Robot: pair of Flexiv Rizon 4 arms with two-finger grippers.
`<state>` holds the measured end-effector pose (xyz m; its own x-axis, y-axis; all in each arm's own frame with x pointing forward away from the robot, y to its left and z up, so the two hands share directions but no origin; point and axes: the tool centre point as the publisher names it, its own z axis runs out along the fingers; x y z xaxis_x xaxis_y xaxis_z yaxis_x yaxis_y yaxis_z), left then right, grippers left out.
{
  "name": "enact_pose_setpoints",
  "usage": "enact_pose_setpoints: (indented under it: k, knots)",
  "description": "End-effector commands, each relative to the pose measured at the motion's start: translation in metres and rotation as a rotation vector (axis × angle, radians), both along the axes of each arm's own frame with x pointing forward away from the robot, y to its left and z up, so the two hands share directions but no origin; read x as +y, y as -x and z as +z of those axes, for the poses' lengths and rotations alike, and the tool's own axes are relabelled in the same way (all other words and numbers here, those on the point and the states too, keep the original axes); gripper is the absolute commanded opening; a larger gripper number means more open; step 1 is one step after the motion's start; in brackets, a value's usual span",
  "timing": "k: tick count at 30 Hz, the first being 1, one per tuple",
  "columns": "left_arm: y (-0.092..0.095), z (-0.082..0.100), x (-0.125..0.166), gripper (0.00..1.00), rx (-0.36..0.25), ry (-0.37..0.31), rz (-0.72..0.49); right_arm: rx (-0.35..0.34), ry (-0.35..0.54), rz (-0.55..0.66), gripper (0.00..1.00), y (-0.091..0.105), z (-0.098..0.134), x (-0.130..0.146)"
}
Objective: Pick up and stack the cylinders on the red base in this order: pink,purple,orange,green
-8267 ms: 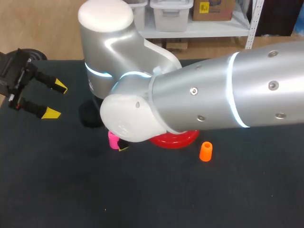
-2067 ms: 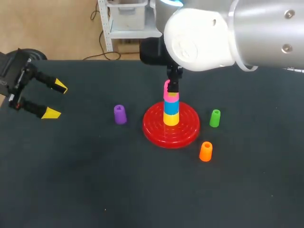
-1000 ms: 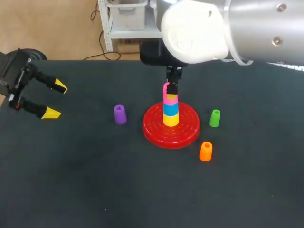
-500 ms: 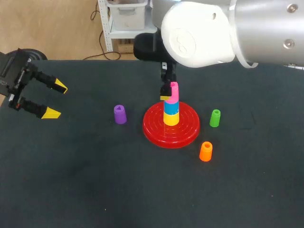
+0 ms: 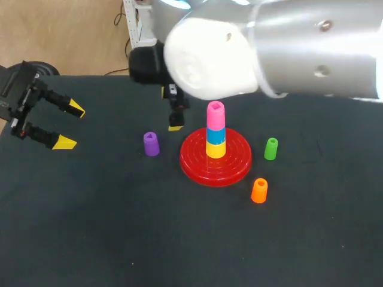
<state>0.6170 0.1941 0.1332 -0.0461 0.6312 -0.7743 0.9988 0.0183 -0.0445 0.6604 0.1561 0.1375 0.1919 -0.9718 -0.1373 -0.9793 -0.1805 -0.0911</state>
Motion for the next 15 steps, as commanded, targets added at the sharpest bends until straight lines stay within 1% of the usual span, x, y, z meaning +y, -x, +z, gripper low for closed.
enact_pose_setpoints:
  k: [1,4,8,15]
  knots:
    - [0.001,-0.001,0.001,1.0,-0.004,0.002,0.001,0.087,0.033,0.024,1.0,-0.029,-0.023,0.026]
    - [0.001,-0.001,0.001,1.0,-0.004,0.002,0.001,0.1,0.049,0.046,1.0,-0.031,-0.033,0.035]
    - [0.001,-0.001,0.001,1.0,-0.004,0.002,0.001,0.097,0.084,0.071,1.0,-0.03,-0.041,0.045]
    - [0.001,-0.001,0.001,1.0,-0.004,0.002,0.001,0.119,0.095,0.063,1.0,-0.03,-0.054,0.044]
